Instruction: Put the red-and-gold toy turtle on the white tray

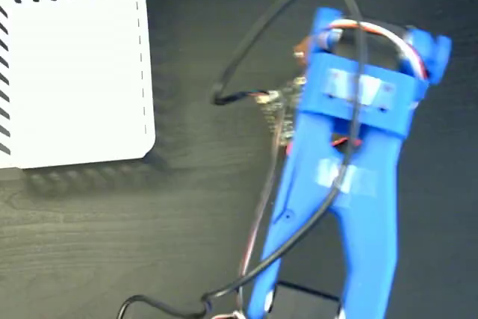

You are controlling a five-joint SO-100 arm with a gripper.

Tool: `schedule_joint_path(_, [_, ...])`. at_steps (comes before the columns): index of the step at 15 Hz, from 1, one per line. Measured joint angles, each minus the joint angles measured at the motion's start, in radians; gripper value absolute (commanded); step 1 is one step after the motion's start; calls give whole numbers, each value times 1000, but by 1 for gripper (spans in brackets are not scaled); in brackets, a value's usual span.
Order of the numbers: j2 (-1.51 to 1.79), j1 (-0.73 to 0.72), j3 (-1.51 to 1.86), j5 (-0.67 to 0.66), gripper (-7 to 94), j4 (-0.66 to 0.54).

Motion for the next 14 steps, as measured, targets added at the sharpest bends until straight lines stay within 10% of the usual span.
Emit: schedule_joint_path(14, [-95, 21, 196, -32, 62, -160])
